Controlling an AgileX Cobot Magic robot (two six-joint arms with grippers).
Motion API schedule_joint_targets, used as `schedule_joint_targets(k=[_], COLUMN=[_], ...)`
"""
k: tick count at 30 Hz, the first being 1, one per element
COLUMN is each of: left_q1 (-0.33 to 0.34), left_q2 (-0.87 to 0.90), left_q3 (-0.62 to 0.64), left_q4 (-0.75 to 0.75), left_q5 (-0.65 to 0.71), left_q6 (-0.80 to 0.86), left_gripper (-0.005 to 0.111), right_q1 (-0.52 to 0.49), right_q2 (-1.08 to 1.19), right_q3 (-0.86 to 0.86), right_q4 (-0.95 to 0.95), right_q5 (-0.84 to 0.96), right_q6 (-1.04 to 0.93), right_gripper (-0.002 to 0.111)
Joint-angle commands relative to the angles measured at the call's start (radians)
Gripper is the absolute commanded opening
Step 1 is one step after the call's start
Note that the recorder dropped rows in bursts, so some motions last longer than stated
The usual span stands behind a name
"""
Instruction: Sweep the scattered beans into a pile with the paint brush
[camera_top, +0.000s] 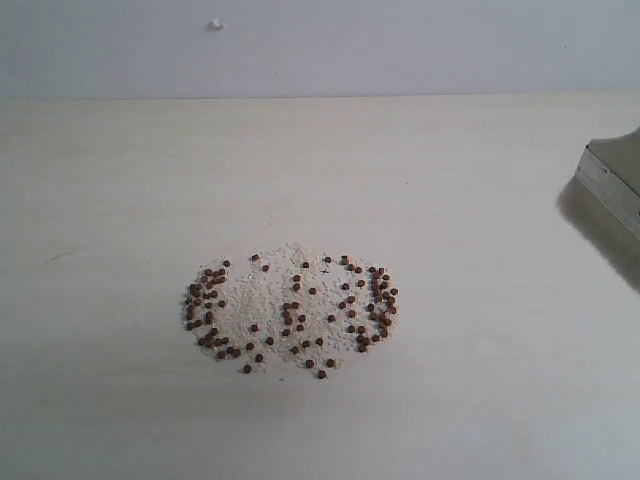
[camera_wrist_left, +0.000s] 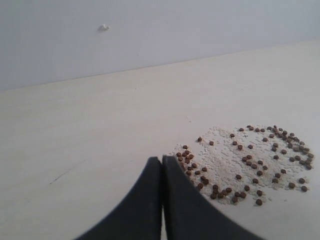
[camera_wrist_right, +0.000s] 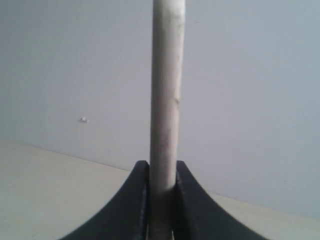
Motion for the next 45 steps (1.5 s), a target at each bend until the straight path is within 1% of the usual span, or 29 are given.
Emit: schedule_joint_targets(k=[1, 4, 11, 14, 16, 22, 24, 27, 33, 36, 37, 41, 45], left_q1=[-0.004, -0.004, -0.004, -0.004, -0.004, -0.004, -0.004, -0.004, -0.004, -0.004, -0.004, -0.004, -0.004], left_q2=[-0.003, -0.003, -0.003, -0.003, -0.003, -0.003, -0.003, -0.003, -0.003, -0.003, -0.003, -0.003, -0.003], left_q3=[0.004, 0.004, 0.004, 0.004, 0.004, 0.004, 0.004, 0.004, 0.004, 0.004, 0.004, 0.004, 0.004], left_q4=[-0.001, -0.001, -0.001, -0.001, -0.001, -0.001, -0.001, -0.001, -0.001, -0.001, -0.001, -0.001, -0.001], left_q5=[0.000, 0.000, 0.000, 0.000, 0.000, 0.000, 0.000, 0.000, 0.000, 0.000, 0.000, 0.000, 0.000], left_q6=[0.003, 0.003, 0.003, 0.003, 0.003, 0.003, 0.003, 0.003, 0.003, 0.003, 0.003, 0.003, 0.003], left_gripper=[0.000, 0.000, 0.000, 0.000, 0.000, 0.000, 0.000, 0.000, 0.000, 0.000, 0.000, 0.000, 0.000], right_q1=[-0.003, -0.003, -0.003, 0.022, 0.066, 0.259, 0.333, 0.439, 0.610, 0.679, 0.697, 0.724, 0.724], right_q2=[0.023, 0.107, 0.441, 0.527, 0.561, 0.612, 0.628, 0.672, 0.858, 0.971, 1.008, 1.116, 1.187], right_q3=[0.002, -0.027, -0.167, -0.185, -0.185, -0.185, -0.185, -0.185, -0.186, -0.193, -0.195, -0.227, -0.283], right_q4=[0.006, 0.016, 0.001, 0.027, 0.101, 0.409, 0.548, 0.767, 0.944, 1.055, 1.092, 1.127, 1.144], right_q5=[-0.040, -0.096, -0.093, -0.142, -0.195, -0.378, -0.446, -0.562, -0.824, -0.835, -0.835, -0.835, -0.835], right_q6=[0.005, 0.003, -0.001, -0.046, -0.121, -0.480, -0.597, -0.700, -0.719, -0.710, -0.673, -0.641, -0.606], right_gripper=[0.000, 0.000, 0.000, 0.000, 0.000, 0.000, 0.000, 0.000, 0.000, 0.000, 0.000, 0.000, 0.000])
